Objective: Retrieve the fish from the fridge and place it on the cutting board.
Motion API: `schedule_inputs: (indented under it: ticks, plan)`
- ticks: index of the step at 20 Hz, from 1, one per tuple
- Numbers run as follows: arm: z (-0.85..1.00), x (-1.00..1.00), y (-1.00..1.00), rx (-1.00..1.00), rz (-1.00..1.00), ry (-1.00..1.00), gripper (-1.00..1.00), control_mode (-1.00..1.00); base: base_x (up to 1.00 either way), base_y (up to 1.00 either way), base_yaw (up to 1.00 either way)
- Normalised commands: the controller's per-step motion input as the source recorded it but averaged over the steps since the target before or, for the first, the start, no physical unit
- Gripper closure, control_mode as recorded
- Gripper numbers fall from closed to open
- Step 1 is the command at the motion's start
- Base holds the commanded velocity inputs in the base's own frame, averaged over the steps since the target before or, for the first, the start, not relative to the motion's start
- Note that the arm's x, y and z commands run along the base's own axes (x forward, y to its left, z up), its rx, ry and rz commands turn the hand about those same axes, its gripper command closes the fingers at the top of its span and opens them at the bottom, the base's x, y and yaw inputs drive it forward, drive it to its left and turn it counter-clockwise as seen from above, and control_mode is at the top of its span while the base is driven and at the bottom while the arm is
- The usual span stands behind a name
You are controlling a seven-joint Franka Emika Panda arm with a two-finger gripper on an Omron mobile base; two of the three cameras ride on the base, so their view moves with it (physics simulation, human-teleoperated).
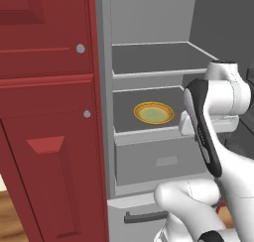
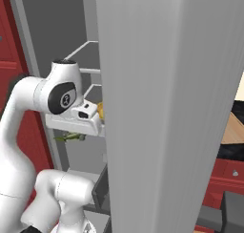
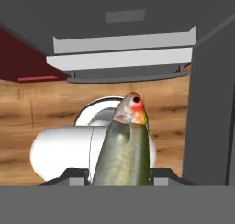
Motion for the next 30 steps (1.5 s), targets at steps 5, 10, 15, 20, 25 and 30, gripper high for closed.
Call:
schedule_inputs:
  ticks: [5,10,15,20,25,30]
  plan:
    - [0.31,-0.2,0.47,0.0,-0.05,0.01,1.0,-1.0,0.0,0.0,0.0]
    - [0.32,-0.1,0.13,0.0,0.0,-0.04,1.0,-1.0,0.0,0.0,0.0]
    - [0.12,0.0,-0.06,0.0,0.01,-0.03,1.0,-1.0,0.0,0.0,0.0]
    - [0.01,-0.02,-0.01,0.0,0.06,0.0,1.0,-1.0,0.0,0.0,0.0]
    - [0.1,-0.02,0.0,0.0,0.04,0.0,1.0,-1.0,0.0,0.0,0.0]
    - [0.21,-0.14,0.0,0.0,0.06,-0.04,1.0,-1.0,0.0,0.0,0.0]
